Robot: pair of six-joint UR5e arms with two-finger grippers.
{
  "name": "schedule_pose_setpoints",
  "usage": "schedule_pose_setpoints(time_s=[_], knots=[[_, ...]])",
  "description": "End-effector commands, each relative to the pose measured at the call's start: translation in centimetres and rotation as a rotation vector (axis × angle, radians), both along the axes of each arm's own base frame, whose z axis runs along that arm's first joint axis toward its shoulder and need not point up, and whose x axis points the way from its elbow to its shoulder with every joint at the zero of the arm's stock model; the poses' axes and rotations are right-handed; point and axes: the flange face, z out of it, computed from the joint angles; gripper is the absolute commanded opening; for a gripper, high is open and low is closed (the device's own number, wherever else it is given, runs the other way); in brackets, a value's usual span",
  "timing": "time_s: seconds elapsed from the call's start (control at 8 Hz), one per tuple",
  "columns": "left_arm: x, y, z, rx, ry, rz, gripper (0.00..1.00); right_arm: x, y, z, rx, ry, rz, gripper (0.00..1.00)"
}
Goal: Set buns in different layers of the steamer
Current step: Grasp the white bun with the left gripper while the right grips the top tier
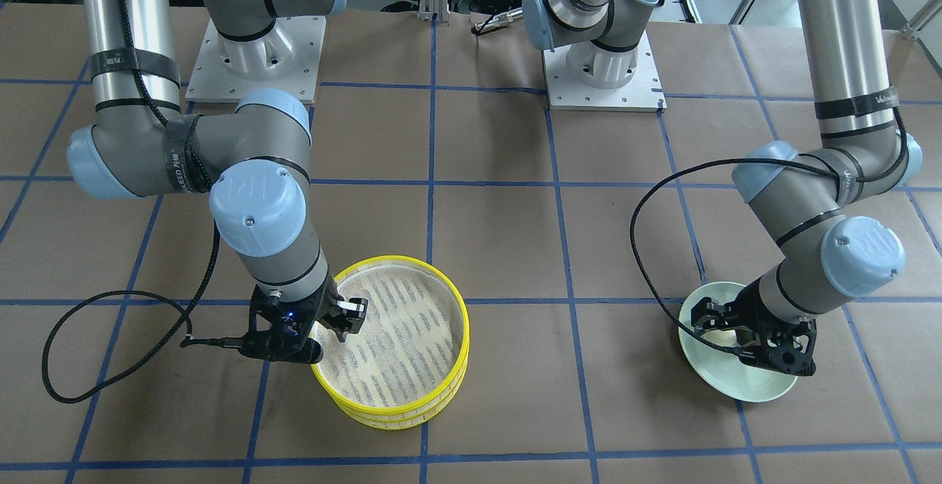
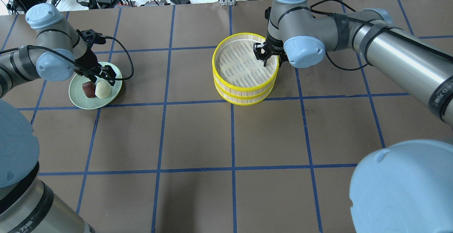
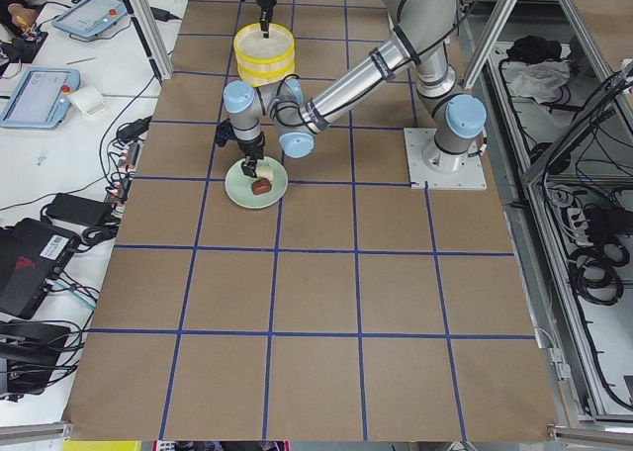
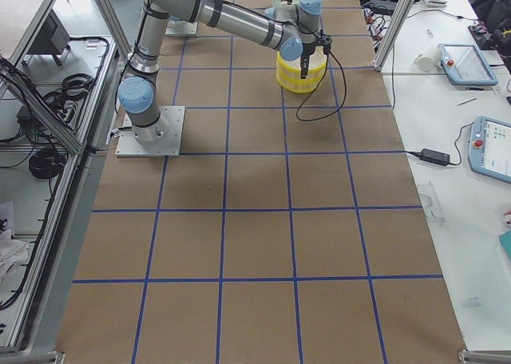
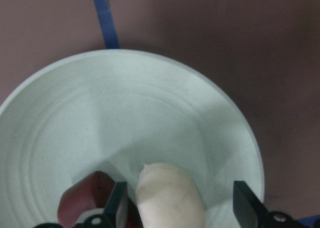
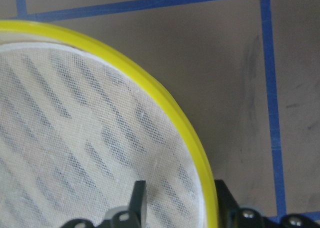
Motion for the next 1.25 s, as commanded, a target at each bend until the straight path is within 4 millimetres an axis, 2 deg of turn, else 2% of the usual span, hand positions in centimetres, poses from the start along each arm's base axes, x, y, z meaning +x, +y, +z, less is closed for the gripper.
schedule_pose_setpoints(time_s=[0.0,0.12,0.25,0.38,0.5,0.62,0.75,0.88,1.0,1.12], knots=[[-0.1,0.0,-0.1,-0.001,0.011,-0.007,0.78,-0.1,0.1,0.4,-0.001,-0.001,0.000,0.32],[-0.1,0.0,-0.1,0.001,0.005,-0.008,0.78,-0.2,0.1,0.5,-0.003,0.002,0.000,0.18],[0.0,0.0,-0.1,0.001,0.004,-0.010,0.76,-0.3,0.1,0.6,-0.004,0.010,-0.001,0.09],[0.0,-0.1,-0.9,0.014,0.005,-0.021,0.77,-1.0,0.1,1.1,-0.003,0.009,-0.011,0.05],[0.0,-0.1,-0.8,0.012,0.005,-0.024,0.76,-1.0,0.4,1.3,0.011,0.009,-0.011,0.00],[0.1,-0.1,-0.8,0.013,0.003,-0.024,0.57,-1.2,0.4,1.8,0.008,0.009,-0.013,0.00],[0.1,-0.1,-0.8,0.014,0.000,-0.025,0.31,-1.3,0.8,3.4,-0.004,0.004,-0.014,0.00],[0.3,0.0,-0.7,0.019,-0.017,-0.029,0.17,-2.8,1.1,5.2,0.009,-0.001,-0.036,0.00],[0.3,0.0,-0.4,0.015,-0.020,-0.032,0.13,-5.0,1.5,7.3,0.022,-0.040,-0.053,0.00],[0.3,0.1,0.2,0.008,-0.019,-0.030,0.01,-7.6,2.1,9.7,0.024,-0.050,-0.034,0.00]])
